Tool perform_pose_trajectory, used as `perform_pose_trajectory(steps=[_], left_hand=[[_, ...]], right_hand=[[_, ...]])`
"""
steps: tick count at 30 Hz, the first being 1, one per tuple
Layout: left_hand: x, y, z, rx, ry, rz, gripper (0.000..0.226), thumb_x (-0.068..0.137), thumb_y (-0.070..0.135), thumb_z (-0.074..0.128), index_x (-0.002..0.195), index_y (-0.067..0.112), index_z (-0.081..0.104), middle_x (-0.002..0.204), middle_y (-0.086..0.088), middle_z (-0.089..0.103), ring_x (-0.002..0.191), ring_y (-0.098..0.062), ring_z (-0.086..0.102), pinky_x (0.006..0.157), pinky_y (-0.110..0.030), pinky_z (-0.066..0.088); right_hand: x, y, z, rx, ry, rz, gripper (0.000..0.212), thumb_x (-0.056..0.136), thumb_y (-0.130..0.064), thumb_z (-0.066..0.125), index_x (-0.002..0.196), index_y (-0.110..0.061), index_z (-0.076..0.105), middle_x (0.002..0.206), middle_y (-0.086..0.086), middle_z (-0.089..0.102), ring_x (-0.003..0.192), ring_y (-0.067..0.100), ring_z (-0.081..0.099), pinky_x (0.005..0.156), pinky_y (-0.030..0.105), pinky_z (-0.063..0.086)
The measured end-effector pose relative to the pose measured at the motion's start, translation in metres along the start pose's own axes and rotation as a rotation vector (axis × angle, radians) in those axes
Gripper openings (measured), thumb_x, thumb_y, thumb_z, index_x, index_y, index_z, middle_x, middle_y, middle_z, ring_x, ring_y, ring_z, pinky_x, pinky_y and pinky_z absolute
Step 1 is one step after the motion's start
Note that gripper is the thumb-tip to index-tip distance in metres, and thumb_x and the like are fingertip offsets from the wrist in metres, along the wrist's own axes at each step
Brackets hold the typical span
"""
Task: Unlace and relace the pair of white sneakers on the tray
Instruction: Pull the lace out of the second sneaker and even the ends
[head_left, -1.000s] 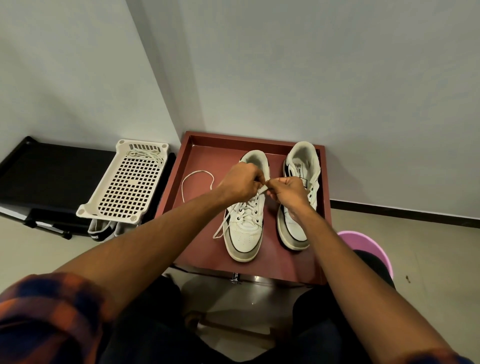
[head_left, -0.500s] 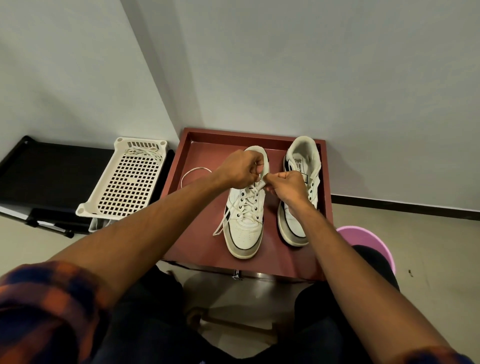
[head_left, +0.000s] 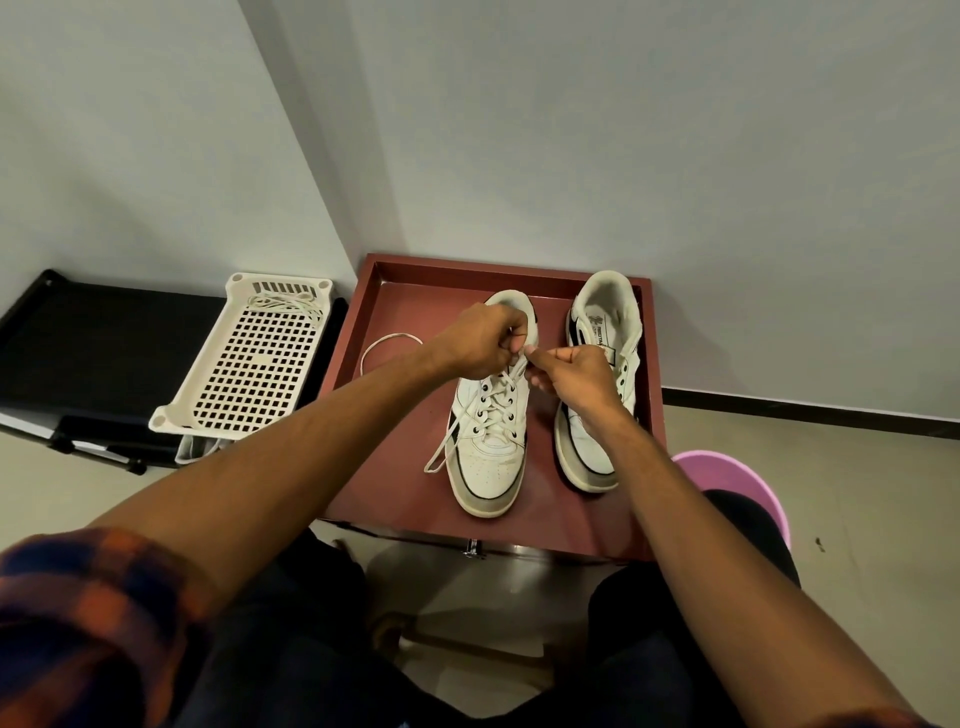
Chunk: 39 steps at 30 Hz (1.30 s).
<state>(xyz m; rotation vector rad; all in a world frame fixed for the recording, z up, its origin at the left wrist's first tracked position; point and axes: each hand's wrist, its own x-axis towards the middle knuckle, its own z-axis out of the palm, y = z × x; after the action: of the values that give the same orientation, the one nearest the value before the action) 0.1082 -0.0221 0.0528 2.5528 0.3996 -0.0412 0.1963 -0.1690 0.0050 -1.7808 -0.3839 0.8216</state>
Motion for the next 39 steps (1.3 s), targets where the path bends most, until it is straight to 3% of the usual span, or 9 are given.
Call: perform_pose_trajectory(steps=[5,10,15,17,22,27,32,36,39], left_hand=[[-0.004,0.0,0.001,-0.048,0.017,-0.038,0.024,0.078,-0.004,0.055,0.075,0.02,0.052,0.07,0.009,0.061,0.069,-0.018,0.062,0.064,-0.027,0.046],[-0.003,0.007,0.01,-0.057,0.121,-0.151,0.024,0.076,0.002,0.062,0.076,0.025,0.053,0.063,0.012,0.056,0.061,-0.012,0.054,0.061,-0.025,0.036],[-0.002,0.009,0.009,-0.103,0.086,-0.205,0.021,0.077,0.005,0.061,0.079,0.026,0.058,0.067,0.01,0.061,0.065,-0.013,0.059,0.062,-0.026,0.041],[0.0,0.01,0.005,-0.161,0.072,-0.242,0.02,0.078,0.007,0.059,0.086,0.025,0.061,0.077,0.005,0.067,0.074,-0.016,0.065,0.067,-0.027,0.048],[0.011,0.014,0.009,-0.126,0.054,-0.341,0.022,0.078,0.029,0.075,0.099,0.024,0.072,0.096,0.004,0.07,0.087,-0.014,0.065,0.078,-0.026,0.051],[0.018,0.015,0.006,-0.145,0.023,-0.427,0.006,0.078,0.016,0.075,0.083,0.017,0.078,0.091,0.0,0.075,0.087,-0.019,0.07,0.07,-0.026,0.052],[0.017,0.012,0.0,-0.289,0.0,-0.5,0.01,0.075,0.005,0.078,0.085,0.005,0.078,0.082,-0.009,0.076,0.065,-0.018,0.069,0.068,-0.033,0.062],[0.018,0.012,-0.002,-0.286,-0.002,-0.505,0.013,0.073,0.008,0.081,0.086,0.006,0.079,0.085,-0.008,0.077,0.072,-0.018,0.071,0.076,-0.034,0.061],[0.017,0.012,-0.003,-0.303,-0.004,-0.513,0.014,0.075,0.007,0.08,0.089,0.004,0.079,0.084,-0.009,0.076,0.064,-0.015,0.066,0.073,-0.032,0.06]], right_hand=[[-0.008,0.007,-0.001,0.147,0.007,-0.008,0.014,0.092,-0.003,0.071,0.083,-0.011,0.078,0.076,0.012,0.075,0.071,0.021,0.064,0.065,0.02,0.054],[-0.011,0.013,0.001,0.103,0.03,-0.082,0.007,0.086,-0.004,0.078,0.085,-0.011,0.079,0.08,0.019,0.076,0.068,0.018,0.065,0.071,0.027,0.056],[-0.008,0.013,-0.002,0.036,0.008,-0.081,0.008,0.086,-0.006,0.079,0.083,-0.013,0.077,0.072,0.007,0.073,0.065,0.014,0.063,0.069,0.026,0.053],[-0.006,0.01,-0.002,-0.057,-0.024,-0.09,0.012,0.089,-0.007,0.076,0.081,-0.015,0.075,0.071,0.005,0.071,0.065,0.014,0.062,0.068,0.029,0.051],[-0.002,-0.005,-0.011,-0.513,-0.071,-0.252,0.017,0.09,-0.011,0.066,0.078,-0.023,0.068,0.072,-0.01,0.068,0.059,0.001,0.058,0.057,0.017,0.041],[0.007,-0.027,-0.043,-0.693,-0.129,-0.218,0.024,0.091,-0.008,0.063,0.076,-0.026,0.065,0.075,-0.006,0.07,0.07,0.01,0.067,0.069,0.028,0.052],[0.036,-0.057,-0.084,-0.691,0.109,-0.217,0.018,0.088,-0.015,0.056,0.077,-0.026,0.064,0.08,-0.002,0.073,0.077,0.021,0.072,0.08,0.037,0.059],[0.052,-0.076,-0.111,-0.606,0.439,-0.106,0.005,0.09,-0.016,0.062,0.087,-0.013,0.065,0.09,0.004,0.068,0.084,0.022,0.06,0.082,0.031,0.05],[0.058,-0.072,-0.122,-0.391,0.515,0.037,0.031,0.078,-0.033,0.064,0.099,-0.012,0.07,0.096,0.008,0.075,0.09,0.029,0.071,0.088,0.033,0.057]])
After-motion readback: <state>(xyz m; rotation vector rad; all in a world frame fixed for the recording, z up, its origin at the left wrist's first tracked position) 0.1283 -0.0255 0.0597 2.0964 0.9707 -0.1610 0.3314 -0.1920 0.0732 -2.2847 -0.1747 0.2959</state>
